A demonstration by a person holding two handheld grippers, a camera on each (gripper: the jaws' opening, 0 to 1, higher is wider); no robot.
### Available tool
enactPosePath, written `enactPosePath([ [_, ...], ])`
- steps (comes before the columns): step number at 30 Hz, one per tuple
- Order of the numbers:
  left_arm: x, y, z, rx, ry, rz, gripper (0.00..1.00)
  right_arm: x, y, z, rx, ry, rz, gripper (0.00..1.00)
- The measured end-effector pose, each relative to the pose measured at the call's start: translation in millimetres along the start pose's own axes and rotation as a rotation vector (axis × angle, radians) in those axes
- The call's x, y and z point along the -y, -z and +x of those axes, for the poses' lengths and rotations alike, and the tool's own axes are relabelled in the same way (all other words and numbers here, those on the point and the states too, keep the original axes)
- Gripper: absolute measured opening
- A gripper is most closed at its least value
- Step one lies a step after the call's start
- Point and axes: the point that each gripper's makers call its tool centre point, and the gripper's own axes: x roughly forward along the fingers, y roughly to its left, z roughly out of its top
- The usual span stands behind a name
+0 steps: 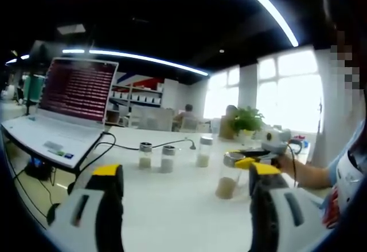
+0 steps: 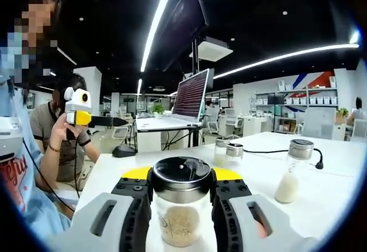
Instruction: Rotate the seasoning bottle until the label or dispensing opening points toward the visible target arrow and the bottle remains upright within the marked orientation range
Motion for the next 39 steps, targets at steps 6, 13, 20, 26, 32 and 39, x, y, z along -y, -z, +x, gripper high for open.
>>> enactPosePath([
  [6, -0.8, -0.6, -0.8, 0.001, 0.0, -0.001, 0.96, 1.7, 0.9, 1.0, -0.01, 0.049, -0.012, 0.39],
  [13, -0.7, -1.3, -1.5, 0.003, -0.001, -0.003, 0.96, 2.2, 1.4, 2.1, -0.028, 0.09, -0.025, 0.39],
  [20, -1.3, -1.7, -1.0, 0.002, -0.002, -0.005, 0.96, 4.8, 1.3, 2.2, -0.031, 0.134, -0.021, 0.39],
  [26, -2.6, -2.5, -0.5, 0.003, -0.008, -0.005, 0.95, 5.7, 0.5, 2.6, -0.04, 0.171, -0.02, 0.39],
  [32, -1.2, -1.9, 0.0, 0.002, -0.004, -0.005, 0.95, 7.3, 1.0, 2.0, -0.041, 0.212, -0.021, 0.39],
  [39, -1.2, -1.4, -0.3, 0.001, -0.006, -0.004, 0.95, 7.6, 1.3, 1.1, -0.043, 0.25, -0.022, 0.39],
])
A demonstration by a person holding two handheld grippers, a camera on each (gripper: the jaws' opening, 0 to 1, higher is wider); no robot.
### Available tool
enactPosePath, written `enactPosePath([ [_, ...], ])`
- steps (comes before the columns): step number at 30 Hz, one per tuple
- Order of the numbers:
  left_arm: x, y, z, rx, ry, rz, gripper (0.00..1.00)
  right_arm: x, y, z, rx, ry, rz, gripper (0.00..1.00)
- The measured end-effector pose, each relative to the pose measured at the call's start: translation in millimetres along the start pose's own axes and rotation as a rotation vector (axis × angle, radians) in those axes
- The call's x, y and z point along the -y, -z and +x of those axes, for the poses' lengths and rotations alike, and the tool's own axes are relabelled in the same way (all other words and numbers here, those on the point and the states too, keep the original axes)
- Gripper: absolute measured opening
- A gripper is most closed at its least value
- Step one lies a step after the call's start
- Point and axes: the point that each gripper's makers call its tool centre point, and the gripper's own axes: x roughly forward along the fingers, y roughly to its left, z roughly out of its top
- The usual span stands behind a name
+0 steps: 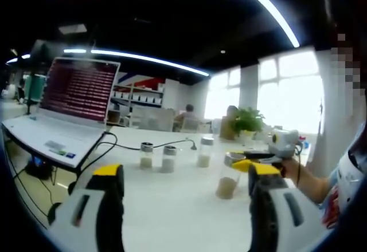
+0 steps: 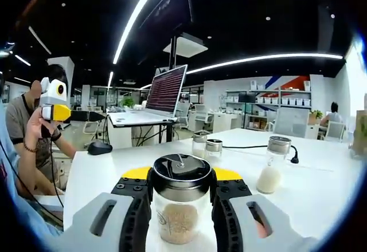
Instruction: Rotate the seasoning bottle until the label or dispensing opening points toward the visible target arrow and the bottle remains upright within the marked orientation range
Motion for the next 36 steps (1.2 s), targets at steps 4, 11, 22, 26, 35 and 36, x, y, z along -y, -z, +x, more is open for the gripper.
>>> enactPosePath([
  [4, 0.2, 0.7, 0.6, -0.002, 0.002, 0.001, 0.95, 0.1, 0.5, -0.6, -0.007, 0.024, -0.006, 0.39],
  [11, -1.7, 0.9, 0.2, -0.003, -0.001, -0.002, 0.95, -0.4, 1.9, -1.0, -0.01, 0.054, -0.03, 0.39],
  [22, -2.6, 0.5, -0.4, -0.004, 0.0, -0.003, 0.95, -0.5, 3.0, 0.1, -0.012, 0.076, -0.08, 0.4],
  [26, -3.1, 0.5, -0.8, -0.003, -0.002, -0.003, 0.95, -0.8, 3.1, 0.5, -0.011, 0.064, -0.088, 0.4],
  [35, 3.3, 1.5, -0.7, -0.003, 0.015, -0.002, 0.95, 3.3, 0.0, -2.7, 0.008, 0.081, -0.095, 0.49],
  [36, 3.0, 1.6, -0.9, -0.003, 0.013, -0.002, 0.95, 3.5, -0.7, -3.4, 0.01, 0.082, -0.096, 0.49],
])
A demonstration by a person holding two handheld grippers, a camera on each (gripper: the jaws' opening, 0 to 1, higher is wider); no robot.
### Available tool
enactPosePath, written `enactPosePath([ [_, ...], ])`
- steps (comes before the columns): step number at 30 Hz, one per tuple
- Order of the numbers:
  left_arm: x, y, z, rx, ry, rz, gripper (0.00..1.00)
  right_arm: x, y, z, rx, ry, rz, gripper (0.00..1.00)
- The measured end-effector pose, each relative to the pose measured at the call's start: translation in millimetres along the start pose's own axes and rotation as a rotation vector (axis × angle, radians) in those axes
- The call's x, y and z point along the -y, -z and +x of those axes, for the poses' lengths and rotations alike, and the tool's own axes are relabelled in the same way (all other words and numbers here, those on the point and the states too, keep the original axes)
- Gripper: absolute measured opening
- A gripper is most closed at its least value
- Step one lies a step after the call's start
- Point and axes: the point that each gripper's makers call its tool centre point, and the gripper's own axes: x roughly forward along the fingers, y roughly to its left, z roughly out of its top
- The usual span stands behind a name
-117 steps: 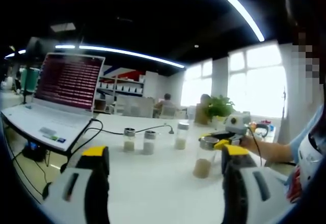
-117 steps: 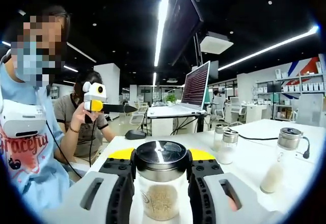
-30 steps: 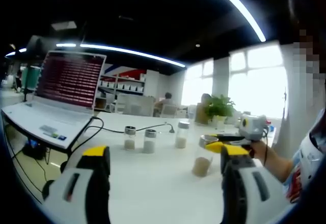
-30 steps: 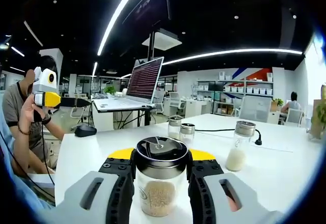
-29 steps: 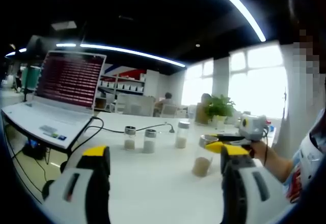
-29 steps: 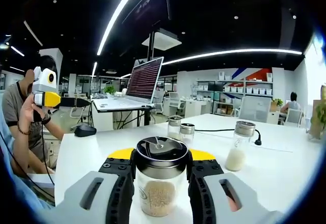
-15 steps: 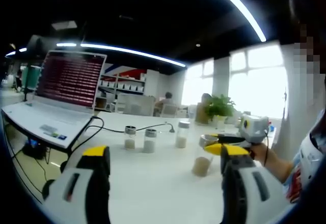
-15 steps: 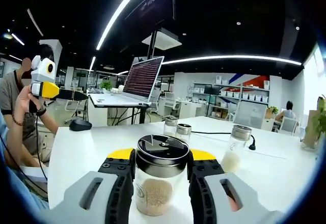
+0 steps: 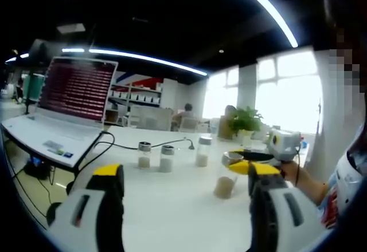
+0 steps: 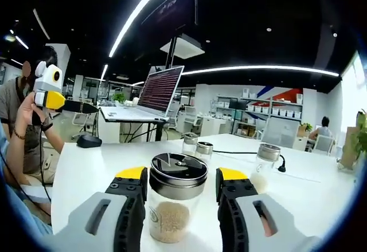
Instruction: Rotate the seasoning bottle until the label or dispensing opening points toward the visible target arrow and the bottle remains upright within the marked orientation range
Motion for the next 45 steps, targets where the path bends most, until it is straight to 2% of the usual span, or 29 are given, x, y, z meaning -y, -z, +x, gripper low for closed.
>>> enactPosePath([
  [13, -1.9, 0.1, -2, 0.0, -0.005, -0.003, 0.95, 1, -5.6, -9, 0.011, 0.017, 0.008, 0.52],
  [24, -0.9, 0.1, 0, -0.001, -0.004, -0.002, 0.95, 15, -13.2, -33, 0.034, 0.062, 0.023, 0.53],
  [33, -1.0, -1.0, 0, 0.002, -0.007, -0.003, 0.95, 29, -14.0, -53, 0.032, 0.124, 0.019, 0.53],
  [36, 2.0, 0.4, 2, -0.002, -0.002, -0.001, 0.95, 35, -13.1, -62, 0.036, 0.139, 0.073, 0.53],
  [40, 0.3, -1.0, 2, 0.009, -0.011, -0.012, 0.95, 48, -9.5, -77, 0.036, 0.202, 0.082, 0.53],
  [45, -0.2, -0.1, 2, 0.004, -0.012, -0.011, 0.95, 55, -5.7, -86, 0.026, 0.243, 0.09, 0.53],
])
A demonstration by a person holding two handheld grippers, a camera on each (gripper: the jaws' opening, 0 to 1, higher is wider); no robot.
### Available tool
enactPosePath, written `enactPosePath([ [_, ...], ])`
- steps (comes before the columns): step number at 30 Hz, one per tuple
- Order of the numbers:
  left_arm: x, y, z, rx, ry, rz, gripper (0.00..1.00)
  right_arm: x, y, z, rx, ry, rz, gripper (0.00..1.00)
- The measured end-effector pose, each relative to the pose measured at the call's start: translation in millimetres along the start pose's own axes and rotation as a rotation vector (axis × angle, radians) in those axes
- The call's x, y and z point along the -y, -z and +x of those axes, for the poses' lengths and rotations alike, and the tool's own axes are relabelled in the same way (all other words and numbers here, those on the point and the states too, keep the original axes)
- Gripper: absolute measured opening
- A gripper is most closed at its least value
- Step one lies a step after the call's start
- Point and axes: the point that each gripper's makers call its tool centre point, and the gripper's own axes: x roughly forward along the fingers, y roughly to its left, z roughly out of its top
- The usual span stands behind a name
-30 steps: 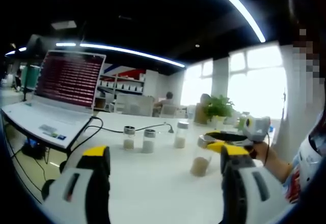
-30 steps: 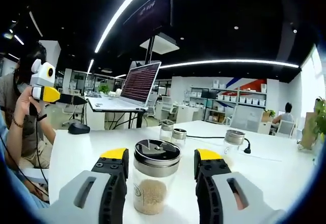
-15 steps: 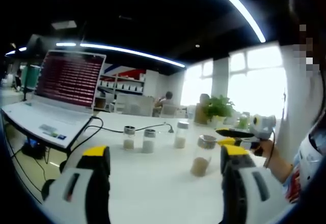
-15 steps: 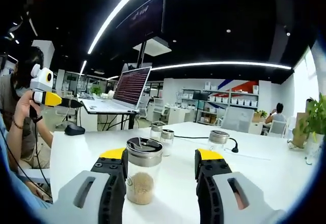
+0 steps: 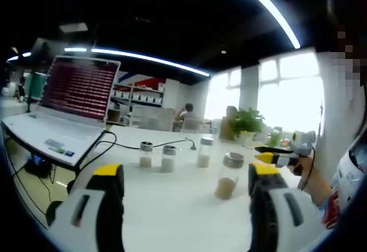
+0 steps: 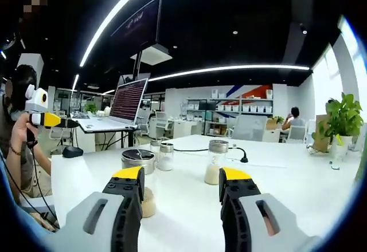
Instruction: Rotate the seasoning bottle until the label or dispensing opening points toward the visible target arrow and the bottle remains upright within the marked orientation range
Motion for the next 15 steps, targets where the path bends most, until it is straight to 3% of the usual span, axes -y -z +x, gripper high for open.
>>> enactPosePath([
  [9, 1.7, -1.7, 0, 0.004, 0.012, 0.009, 0.95, 9, 2.4, -4, -0.005, 0.037, 0.017, 0.53],
  [15, 1.9, -0.4, 0, 0.0, 0.012, 0.004, 0.95, 24, -0.4, 7, -0.013, 0.081, 0.02, 0.54],
])
